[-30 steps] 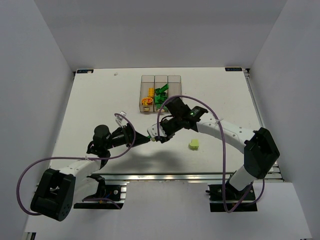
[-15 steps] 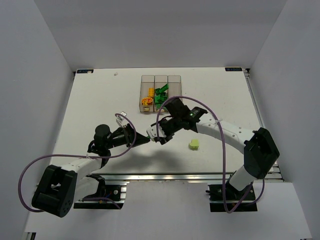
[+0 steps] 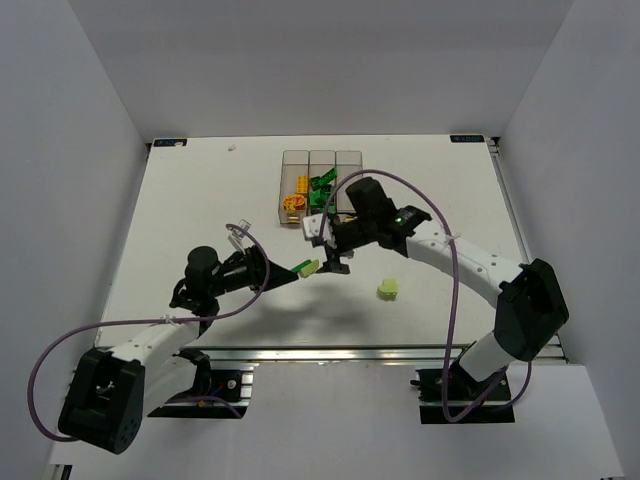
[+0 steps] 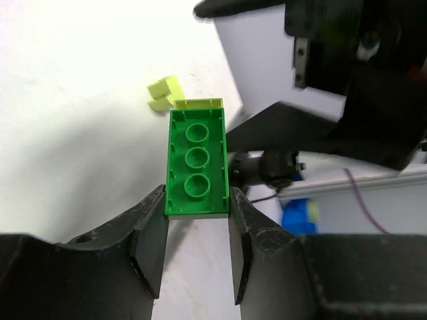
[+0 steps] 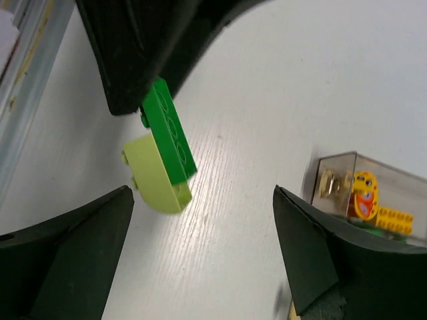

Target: Sort the legos into containers by color

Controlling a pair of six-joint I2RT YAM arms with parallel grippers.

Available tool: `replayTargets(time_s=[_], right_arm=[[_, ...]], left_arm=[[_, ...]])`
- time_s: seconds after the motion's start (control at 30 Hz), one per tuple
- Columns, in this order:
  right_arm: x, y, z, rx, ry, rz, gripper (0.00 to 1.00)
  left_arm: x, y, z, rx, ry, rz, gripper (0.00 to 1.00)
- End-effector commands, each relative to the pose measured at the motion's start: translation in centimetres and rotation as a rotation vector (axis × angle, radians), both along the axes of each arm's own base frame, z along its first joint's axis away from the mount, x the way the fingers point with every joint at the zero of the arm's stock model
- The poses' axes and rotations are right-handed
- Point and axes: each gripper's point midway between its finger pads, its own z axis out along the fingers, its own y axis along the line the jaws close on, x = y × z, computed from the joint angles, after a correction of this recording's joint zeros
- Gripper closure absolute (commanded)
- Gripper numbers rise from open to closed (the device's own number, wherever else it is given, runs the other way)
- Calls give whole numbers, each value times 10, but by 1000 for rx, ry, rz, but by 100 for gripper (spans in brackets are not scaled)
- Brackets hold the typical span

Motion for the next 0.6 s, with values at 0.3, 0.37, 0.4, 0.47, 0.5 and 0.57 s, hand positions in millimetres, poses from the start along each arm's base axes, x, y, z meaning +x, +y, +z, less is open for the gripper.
replayTargets(time_s=[0.3, 0.37, 0.4, 0.47, 0.5, 0.57], right_arm=[[-34, -22, 57, 129, 583, 15, 11], [-36, -19, 58, 137, 646, 13, 11], [-36, -17, 58, 140, 664, 14, 10], [-32, -12, 59, 146, 716, -8, 11], [-30, -10, 58, 146, 741, -19, 11], [-25, -3, 60, 161, 769, -25, 11]], left_arm=[[22, 14, 32, 183, -367, 68, 79], [22, 15, 37, 196, -411, 70, 78], [22, 17, 37, 211, -431, 69, 78], [21, 18, 43, 219, -471, 73, 78], [22, 19, 43, 227, -485, 74, 78], [20, 20, 45, 235, -504, 73, 78]])
